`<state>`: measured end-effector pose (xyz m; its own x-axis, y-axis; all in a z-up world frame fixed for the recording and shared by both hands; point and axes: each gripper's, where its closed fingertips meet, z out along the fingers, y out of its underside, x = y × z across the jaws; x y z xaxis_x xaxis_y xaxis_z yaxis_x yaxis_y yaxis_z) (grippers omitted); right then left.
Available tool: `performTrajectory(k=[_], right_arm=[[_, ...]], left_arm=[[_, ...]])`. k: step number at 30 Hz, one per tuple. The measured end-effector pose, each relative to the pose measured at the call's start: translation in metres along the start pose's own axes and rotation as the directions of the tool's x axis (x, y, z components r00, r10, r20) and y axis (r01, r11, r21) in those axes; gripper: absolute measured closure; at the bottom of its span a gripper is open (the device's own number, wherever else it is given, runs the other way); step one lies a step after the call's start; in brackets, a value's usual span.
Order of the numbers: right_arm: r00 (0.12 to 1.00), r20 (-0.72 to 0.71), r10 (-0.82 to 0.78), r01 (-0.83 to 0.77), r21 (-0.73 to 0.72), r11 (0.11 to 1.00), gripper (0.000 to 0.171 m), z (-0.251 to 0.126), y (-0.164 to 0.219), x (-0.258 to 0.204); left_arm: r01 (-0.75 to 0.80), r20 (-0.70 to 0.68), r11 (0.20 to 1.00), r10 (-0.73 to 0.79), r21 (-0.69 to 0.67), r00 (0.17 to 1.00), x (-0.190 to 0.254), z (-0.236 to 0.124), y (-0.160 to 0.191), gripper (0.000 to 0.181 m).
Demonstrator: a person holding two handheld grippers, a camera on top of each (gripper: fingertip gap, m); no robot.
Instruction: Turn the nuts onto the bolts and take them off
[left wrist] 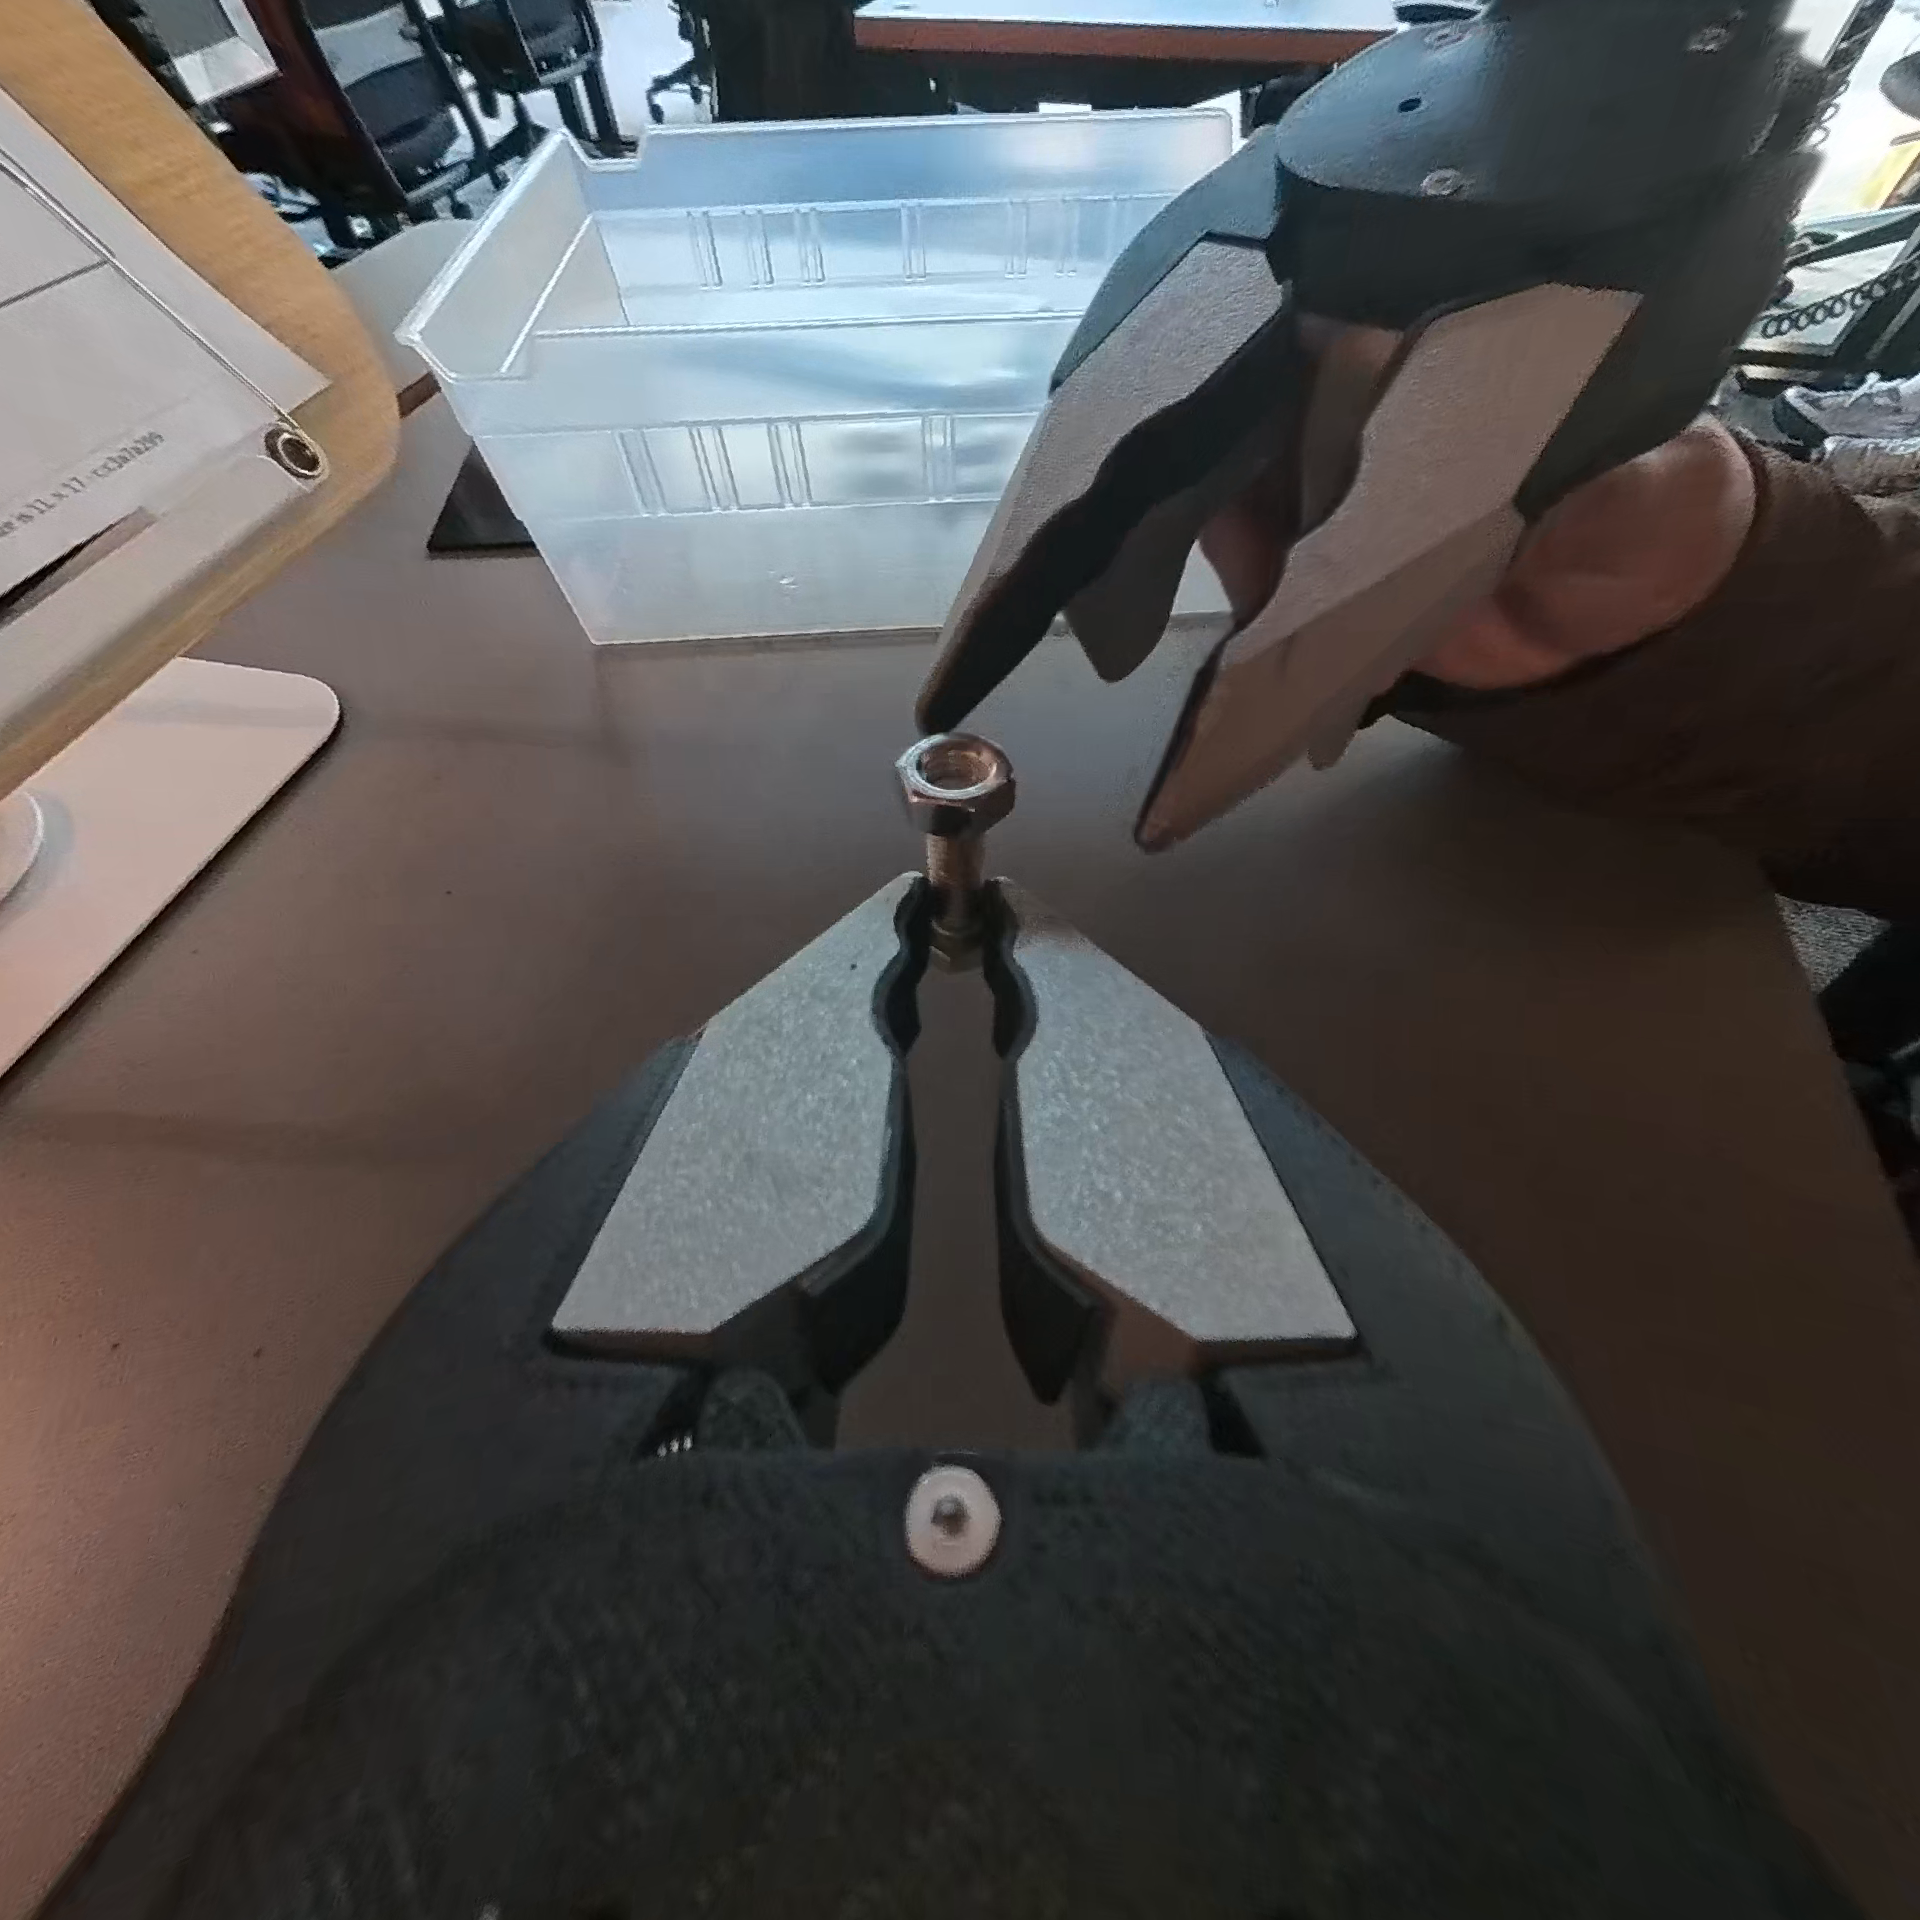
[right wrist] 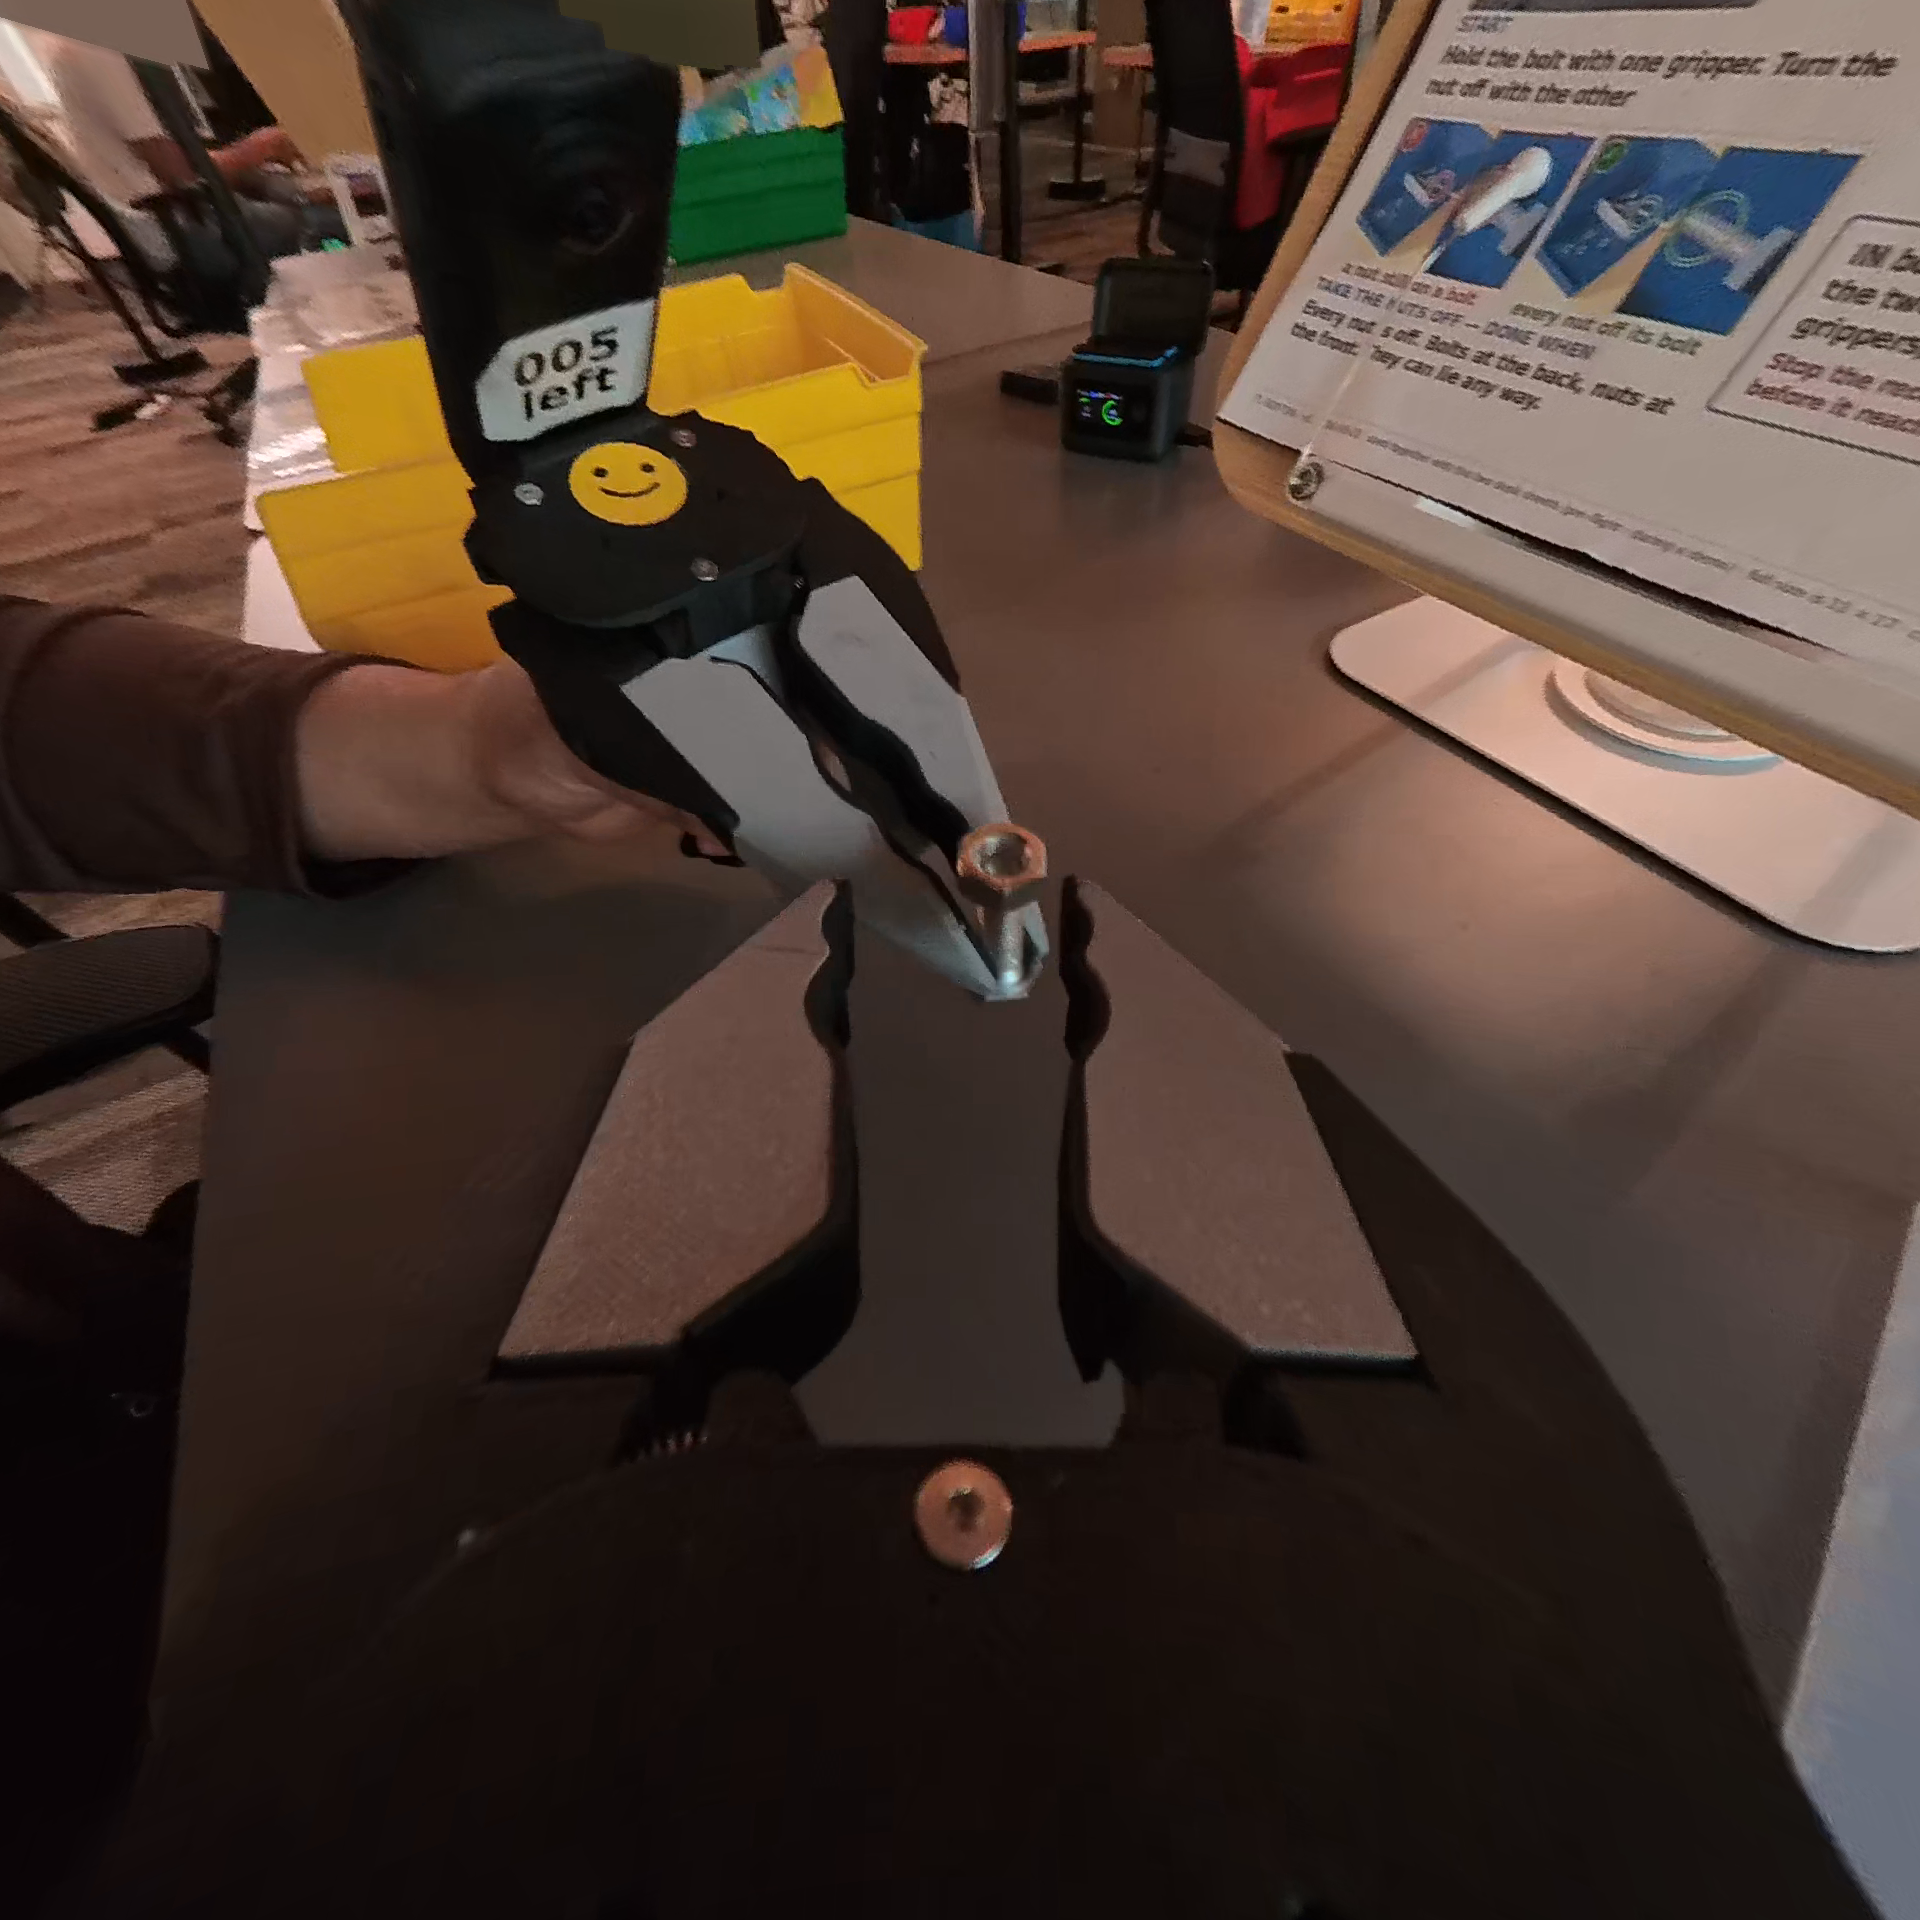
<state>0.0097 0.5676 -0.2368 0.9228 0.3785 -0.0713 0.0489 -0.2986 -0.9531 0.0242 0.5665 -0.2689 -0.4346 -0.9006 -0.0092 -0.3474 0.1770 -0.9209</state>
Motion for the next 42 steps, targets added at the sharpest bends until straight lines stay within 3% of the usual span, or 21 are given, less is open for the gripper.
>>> performTrajectory(k=[11, 22, 27, 33, 36, 39, 42], right_arm=[[0.999, -0.017, -0.030, 0.030, -0.009, 1.000, 0.144, -0.001, 0.000, 0.000], [1.000, 0.021, 0.002, -0.002, -0.003, 1.000, 0.130, 0.005, 0.000, -0.005], [0.999, 0.033, 0.022, -0.023, 0.016, 1.000, 0.143, -0.001, -0.001, -0.003], [0.999, 0.021, 0.044, -0.044, 0.020, 0.999, 0.131, 0.002, -0.001, 0.000], [0.997, 0.056, 0.043, -0.044, 0.004, 0.999, 0.128, 0.005, 0.002, -0.007], [0.993, 0.101, 0.062, -0.064, 0.023, 0.998, 0.145, -0.001, 0.000, -0.010], [0.995, 0.048, 0.091, -0.093, 0.039, 0.995, 0.132, -0.003, -0.001, 0.002]], left_arm=[[0.046, 0.014, 0.999, -0.047, 0.009, 0.999, -0.008, -0.002, 0.001, 0.173], [0.023, -0.010, 1.000, -0.023, -0.007, 1.000, 0.001, 0.002, 0.003, 0.173], [0.043, 0.015, 0.999, -0.043, 0.001, 0.999, -0.008, -0.002, 0.002, 0.173], [-0.005, -0.034, 1.000, 0.005, -0.004, 0.999, 0.008, 0.004, 0.002, 0.173], [0.019, 0.004, 1.000, -0.019, -0.019, 1.000, 0.000, 0.002, 0.004, 0.173], [0.065, 0.048, 0.998, -0.064, -0.011, 0.997, -0.014, -0.004, 0.004, 0.173], [0.026, 0.063, 1.000, -0.025, -0.014, 0.998, -0.014, -0.007, 0.001, 0.173]])
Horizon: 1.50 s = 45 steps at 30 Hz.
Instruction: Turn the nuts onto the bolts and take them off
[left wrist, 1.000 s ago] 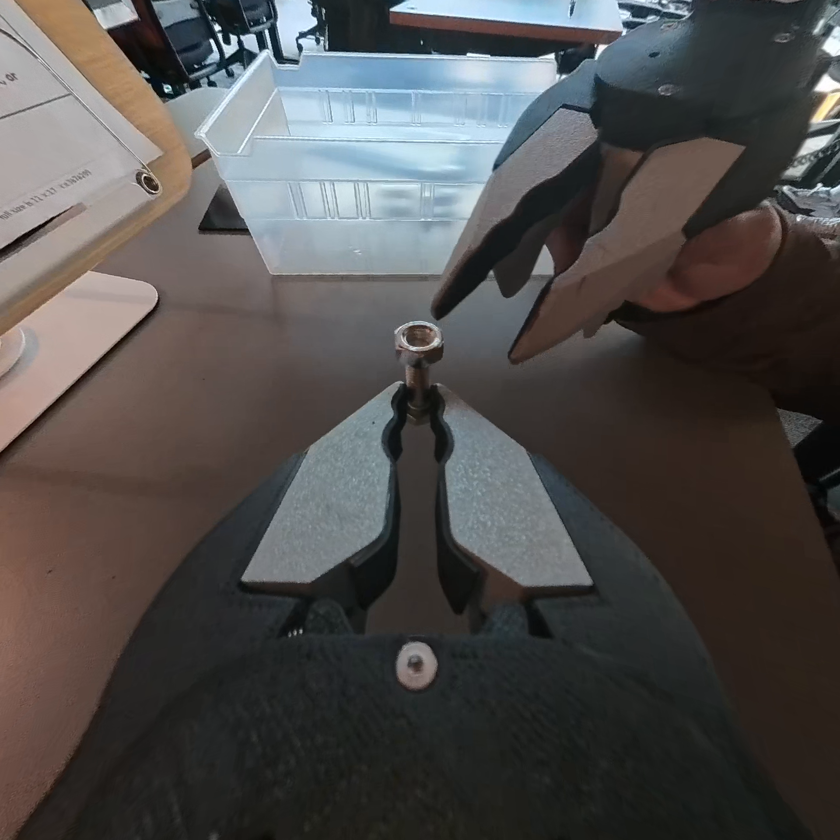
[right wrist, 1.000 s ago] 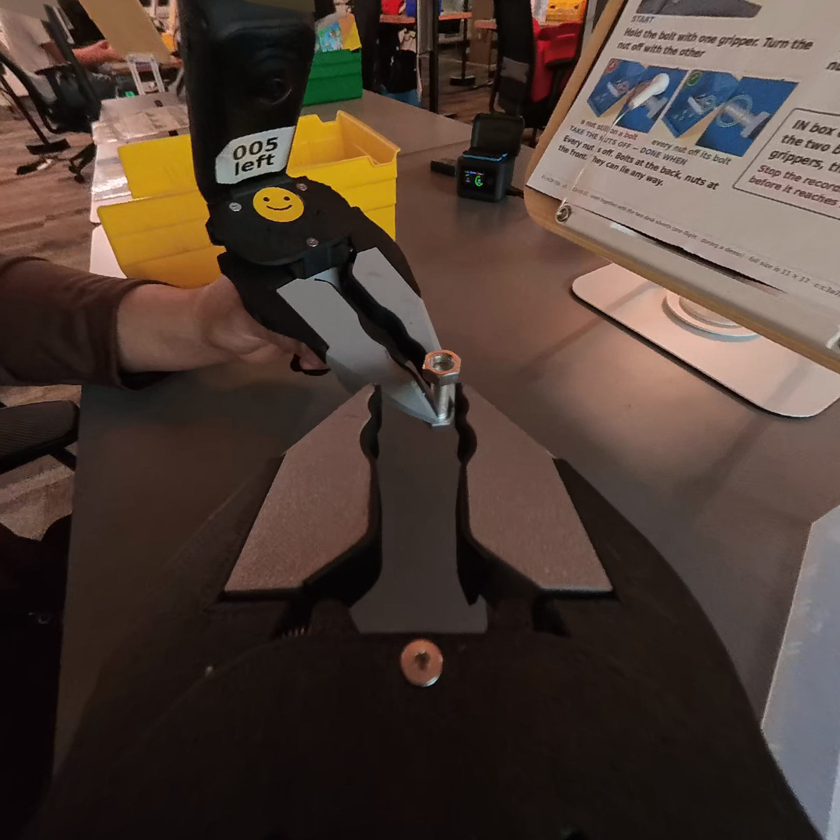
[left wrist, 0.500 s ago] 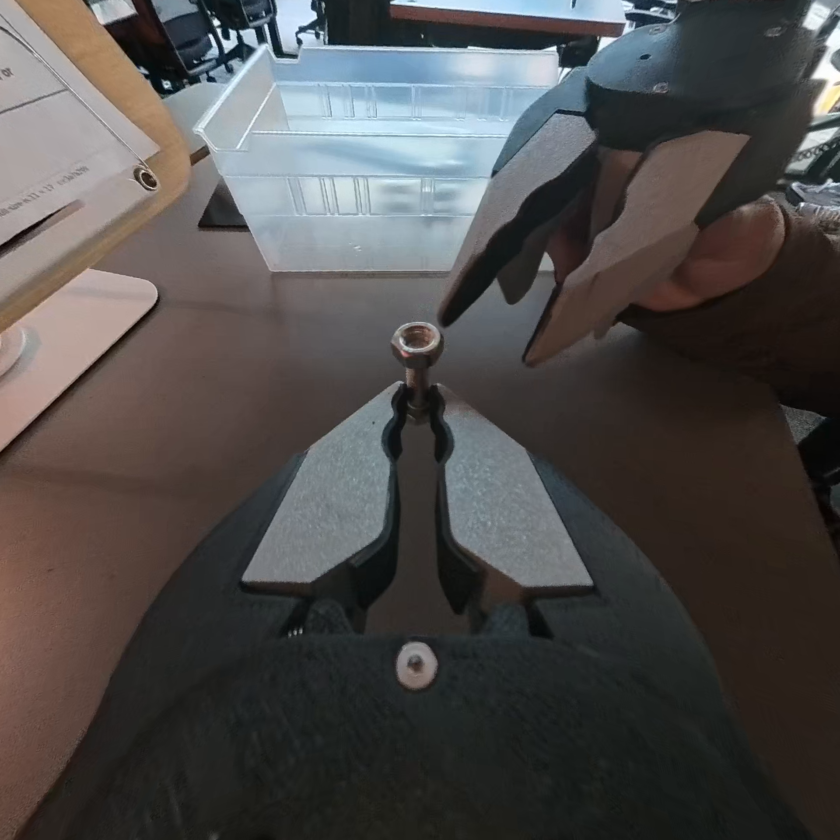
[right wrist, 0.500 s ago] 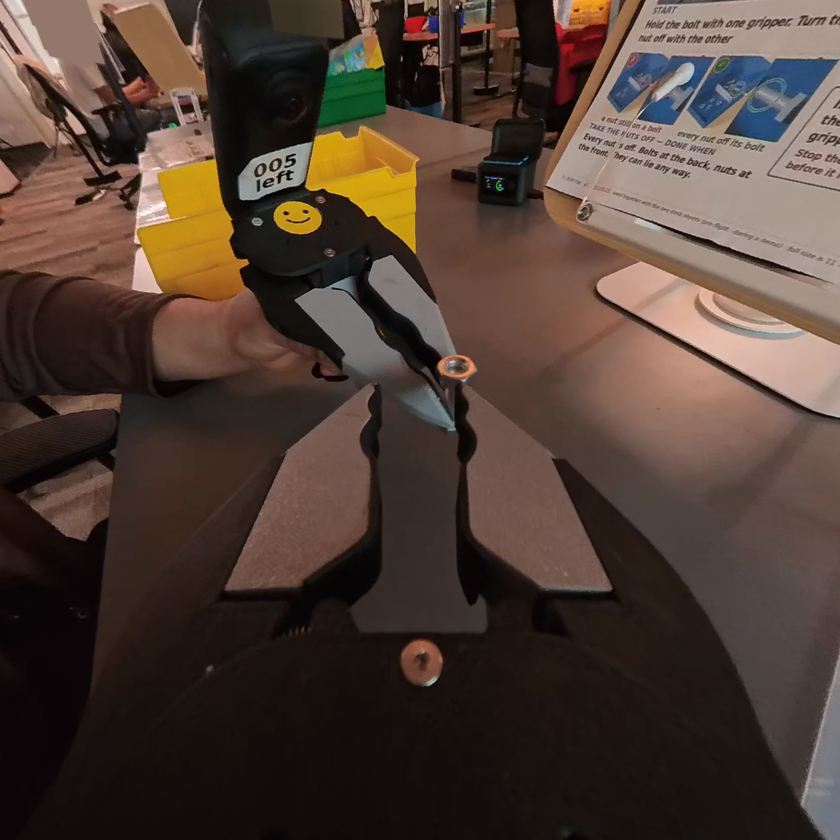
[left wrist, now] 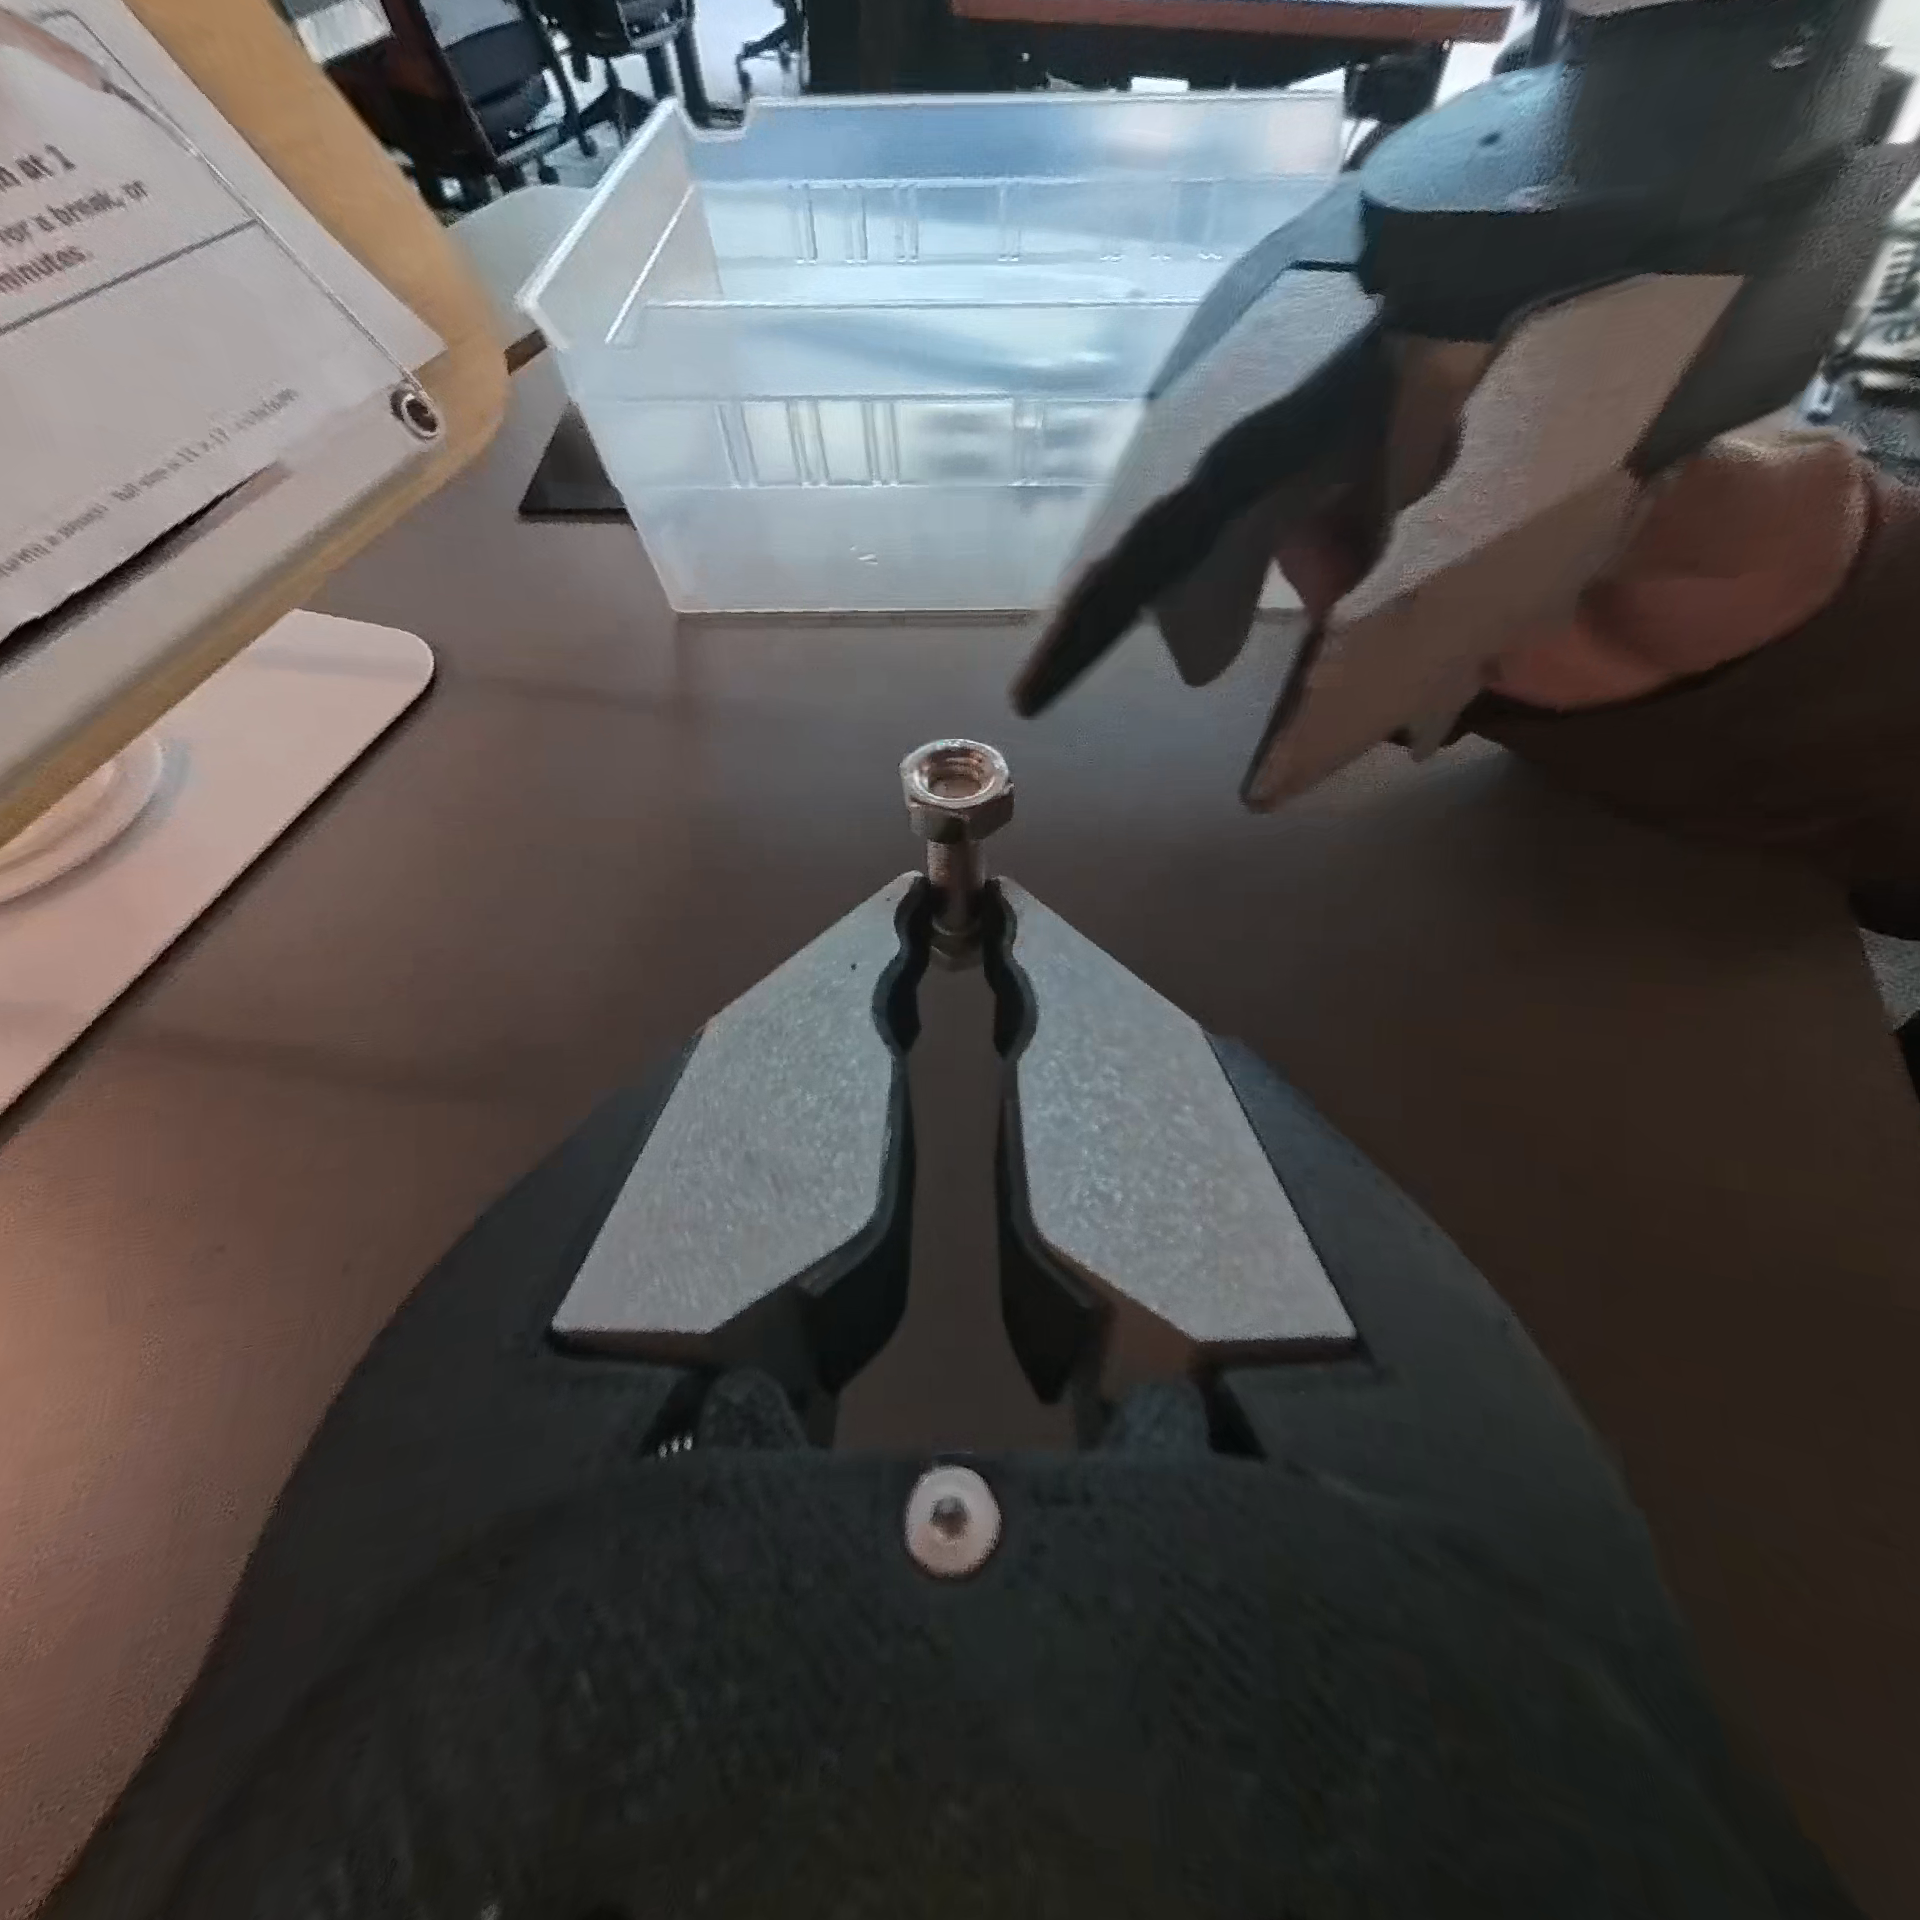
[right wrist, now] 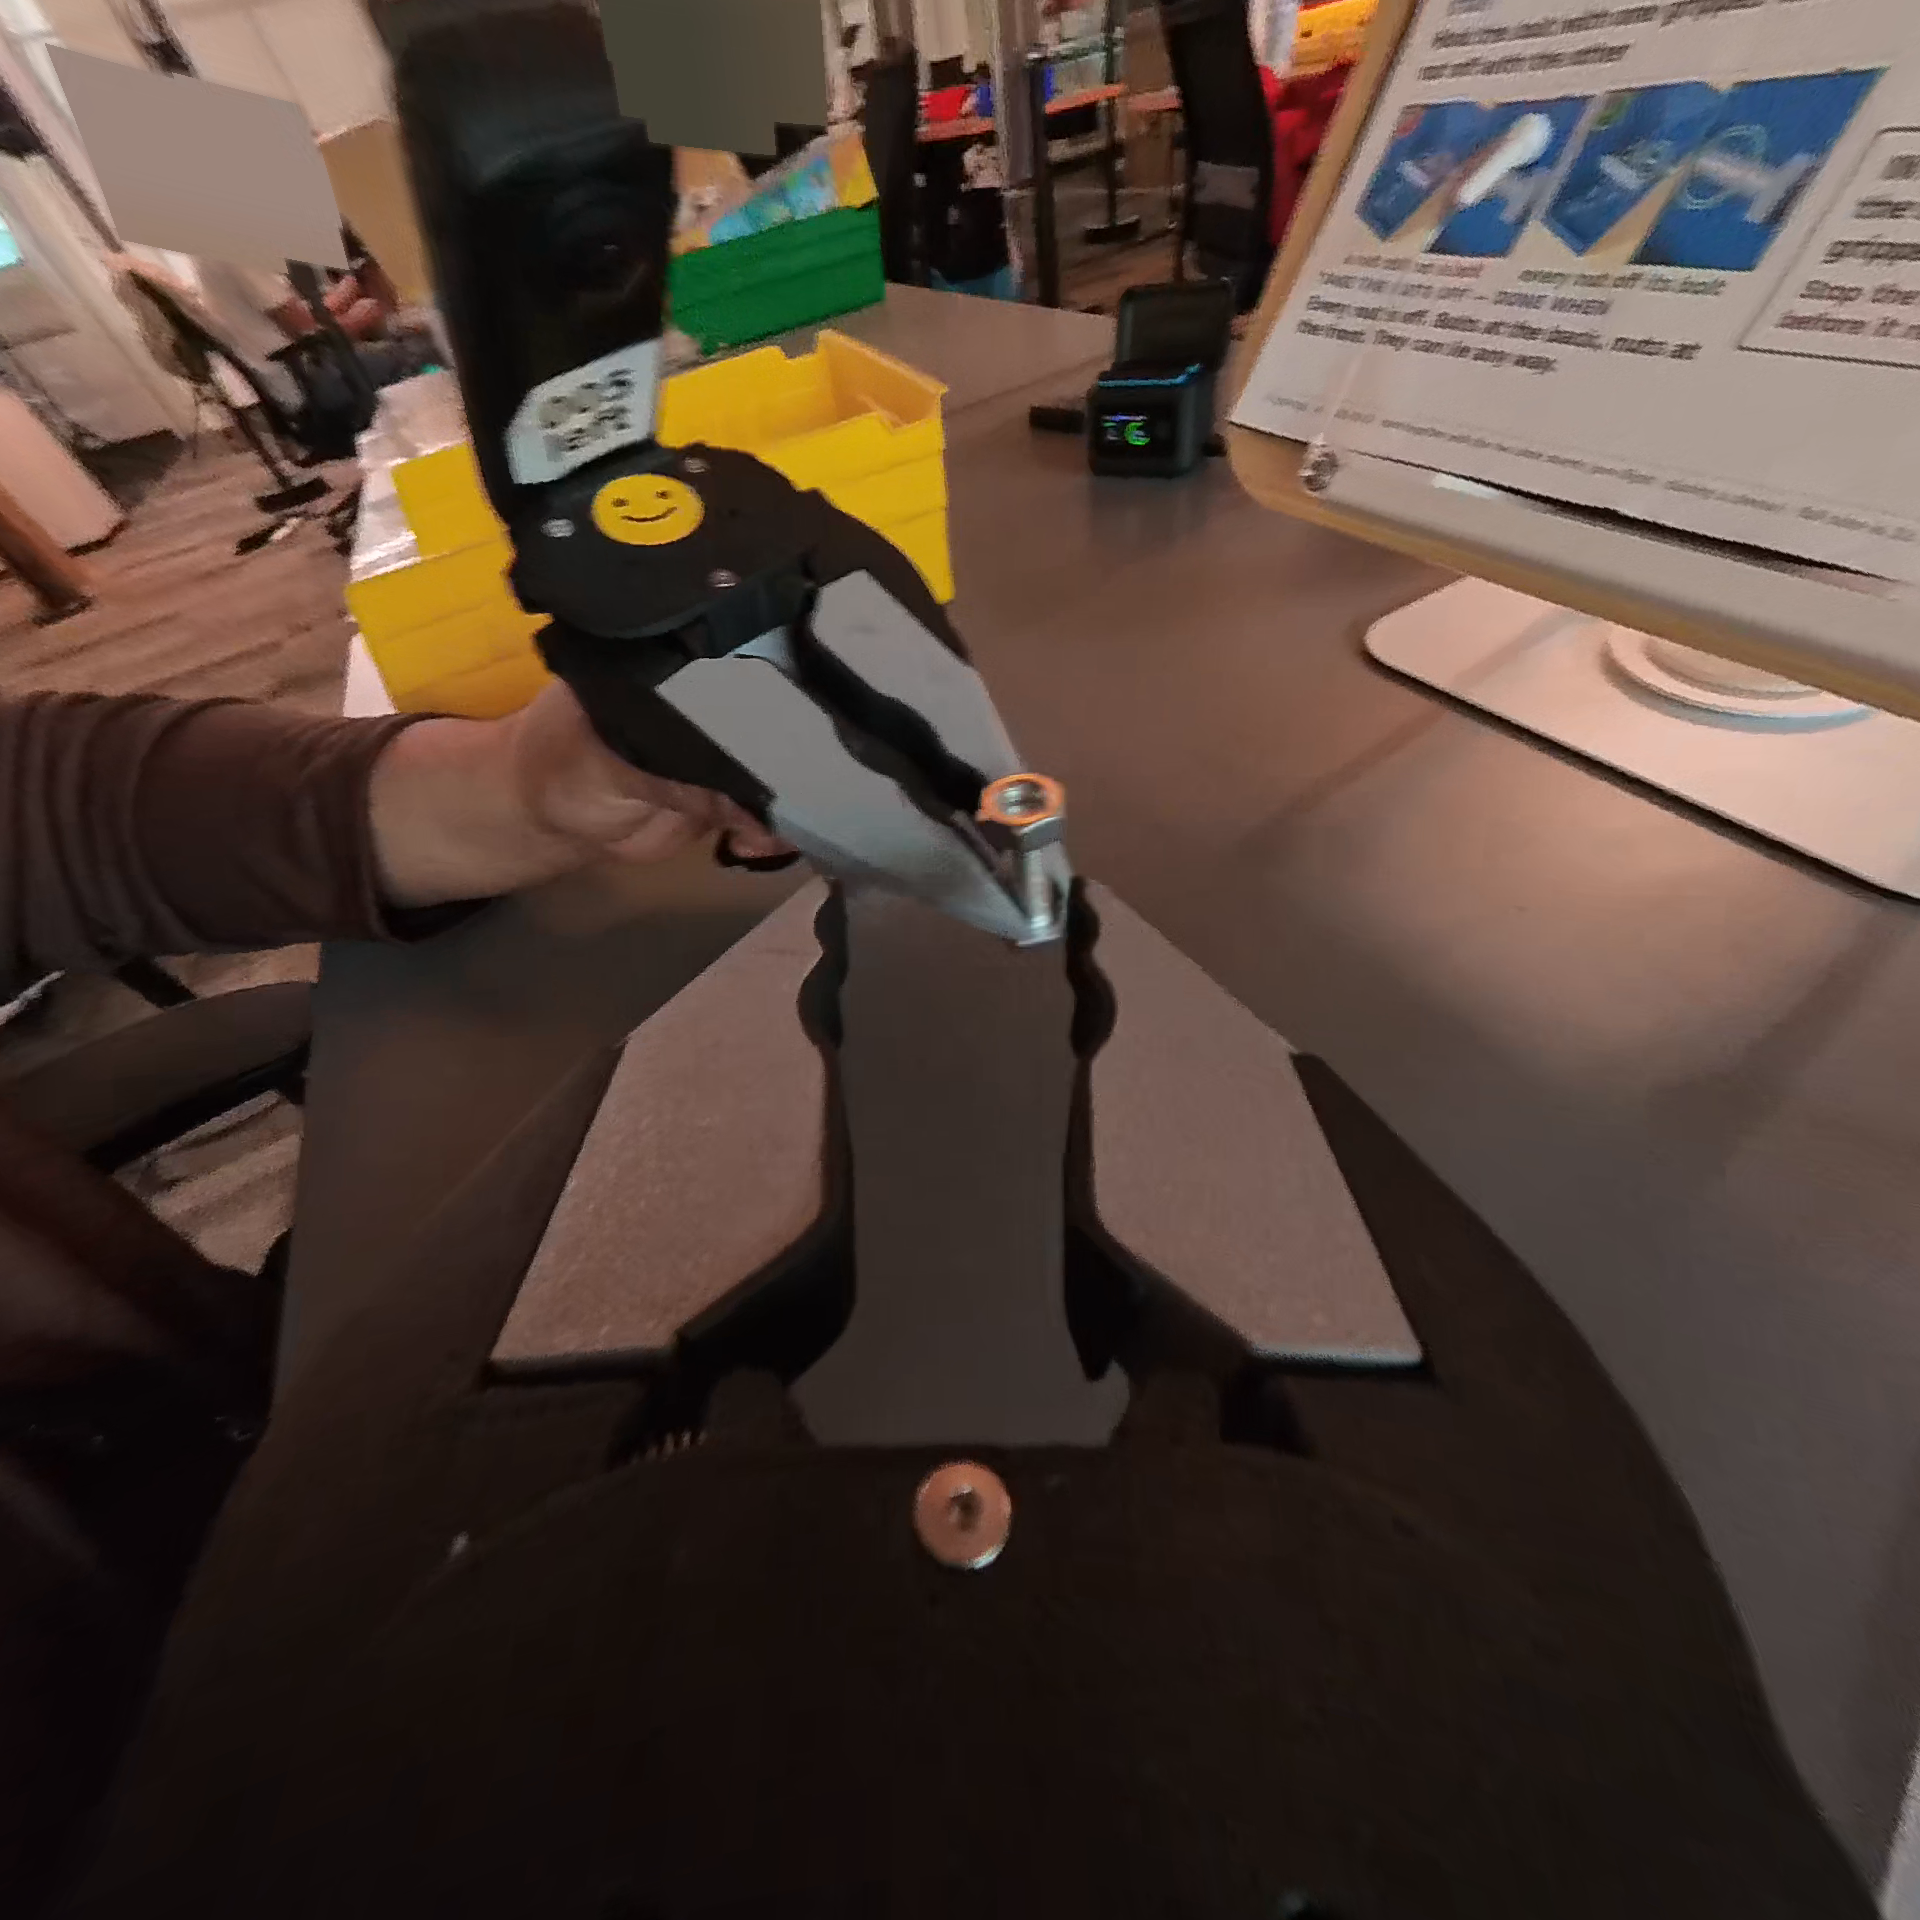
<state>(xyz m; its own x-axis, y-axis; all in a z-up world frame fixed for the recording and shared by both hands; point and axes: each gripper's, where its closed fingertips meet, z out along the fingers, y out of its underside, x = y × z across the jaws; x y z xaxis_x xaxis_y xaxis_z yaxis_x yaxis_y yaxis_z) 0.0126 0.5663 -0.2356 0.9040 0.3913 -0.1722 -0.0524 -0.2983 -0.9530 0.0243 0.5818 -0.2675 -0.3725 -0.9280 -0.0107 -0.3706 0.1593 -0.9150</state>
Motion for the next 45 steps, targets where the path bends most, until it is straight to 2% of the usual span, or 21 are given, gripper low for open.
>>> performTrajectory(k=[4, 6, 8, 10, 13, 17, 20, 21, 23, 25, 27, 30, 33, 35, 36, 37, 38, 40, 41, 43, 45], right_arm=[[1.000, 0.005, 0.000, 0.000, 0.011, 1.000, 0.126, 0.004, -0.002, -0.002], [0.998, 0.059, -0.010, 0.012, -0.025, 1.000, 0.136, 0.007, 0.004, -0.012], [0.999, 0.035, -0.032, 0.033, -0.036, 0.999, 0.134, 0.006, 0.006, -0.010], [0.996, 0.070, -0.054, 0.056, -0.018, 0.998, 0.160, 0.000, 0.003, -0.015], [0.999, 0.033, -0.019, 0.019, 0.026, 0.999, 0.140, -0.002, -0.004, -0.006], [1.000, 0.004, 0.005, -0.005, 0.041, 0.999, 0.122, 0.001, -0.006, 0.000], [1.000, 0.023, -0.016, 0.016, 0.019, 1.000, 0.121, 0.005, -0.002, -0.005], [0.998, 0.068, -0.013, 0.013, 0.004, 1.000, 0.129, 0.006, 0.000, -0.013], [0.995, 0.100, 0.021, -0.020, -0.016, 1.000, 0.130, 0.003, 0.002, -0.016], [0.972, 0.234, 0.027, -0.027, 0.000, 1.000, 0.171, -0.008, 0.000, -0.031], [0.972, 0.232, 0.045, -0.062, 0.066, 0.996, 0.164, -0.012, -0.010, -0.028], [0.995, 0.083, 0.046, -0.051, 0.054, 0.997, 0.128, -0.005, -0.007, -0.006], [1.000, 0.013, 0.025, -0.026, 0.047, 0.999, 0.115, 0.003, -0.006, 0.000], [0.994, 0.105, 0.007, -0.009, 0.013, 1.000, 0.134, 0.003, -0.002, -0.018], [0.995, 0.102, 0.001, -0.003, 0.013, 1.000, 0.126, 0.002, -0.003, -0.019], [0.993, 0.116, -0.009, 0.007, 0.010, 1.000, 0.133, -0.002, -0.003, -0.022], [0.967, 0.254, -0.033, 0.029, 0.017, 0.999, 0.169, -0.010, -0.003, -0.043], [0.955, 0.296, -0.001, -0.026, 0.085, 0.996, 0.171, -0.016, -0.014, -0.047], [0.967, 0.255, 0.010, -0.036, 0.098, 0.995, 0.167, -0.014, -0.015, -0.038], [0.991, 0.126, 0.035, -0.048, 0.101, 0.994, 0.122, -0.009, -0.015, -0.015], [0.998, 0.065, 0.017, -0.024, 0.107, 0.994, 0.119, -0.007, -0.017, -0.008]], left_arm=[[-0.045, -0.089, 0.999, 0.046, 0.014, 0.995, 0.025, 0.005, -0.004, 0.173], [-0.049, -0.075, 0.999, 0.049, -0.002, 0.996, 0.024, 0.007, -0.001, 0.173], [-0.008, -0.043, 1.000, 0.008, -0.003, 0.999, 0.014, 0.005, -0.001, 0.173], [0.034, -0.014, 0.999, -0.034, 0.005, 0.999, 0.001, 0.001, -0.001, 0.173], [0.047, -0.022, 0.998, -0.047, 0.030, 0.999, -0.004, -0.004, -0.004, 0.173], [0.006, -0.077, 1.000, -0.005, 0.008, 0.997, 0.014, 0.002, -0.002, 0.173], [-0.003, -0.120, 1.000, 0.004, 0.007, 0.993, 0.027, 0.006, -0.003, 0.173], [0.004, -0.121, 1.000, -0.003, 0.015, 0.993, 0.027, 0.005, -0.004, 0.173], [0.021, -0.099, 0.999, -0.018, 0.027, 0.995, 0.019, 0.002, -0.006, 0.173], [0.052, -0.047, 0.998, -0.051, 0.032, 0.998, 0.004, -0.003, -0.007, 0.173], [0.059, -0.039, 0.998, -0.058, 0.034, 0.998, -0.003, -0.007, -0.007, 0.173], [0.038, -0.081, 0.999, -0.035, 0.030, 0.996, 0.008, -0.006, -0.009, 0.173], [-0.002, -0.133, 1.000, 0.003, 0.009, 0.991, 0.028, 0.001, -0.007, 0.173], [0.000, -0.122, 1.000, 0.002, 0.010, 0.993, 0.027, 0.002, -0.007, 0.173], [0.013, -0.104, 1.000, -0.011, 0.018, 0.994, 0.021, 0.000, -0.008, 0.173], [0.034, -0.066, 0.999, -0.032, 0.029, 0.997, 0.010, -0.003, -0.009, 0.173], [0.058, -0.026, 0.997, -0.057, 0.043, 0.998, -0.003, -0.007, -0.010, 0.172], [0.099, -0.023, 0.994, -0.098, 0.054, 0.995, -0.016, -0.015, -0.010, 0.172], [0.103, -0.038, 0.993, -0.101, 0.063, 0.994, -0.016, -0.017, -0.010, 0.173], [0.088, -0.080, 0.995, -0.084, 0.052, 0.993, -0.007, -0.015, -0.008, 0.173], [0.062, -0.123, 0.997, -0.057, 0.036, 0.991, 0.009, -0.010, -0.008, 0.173]])
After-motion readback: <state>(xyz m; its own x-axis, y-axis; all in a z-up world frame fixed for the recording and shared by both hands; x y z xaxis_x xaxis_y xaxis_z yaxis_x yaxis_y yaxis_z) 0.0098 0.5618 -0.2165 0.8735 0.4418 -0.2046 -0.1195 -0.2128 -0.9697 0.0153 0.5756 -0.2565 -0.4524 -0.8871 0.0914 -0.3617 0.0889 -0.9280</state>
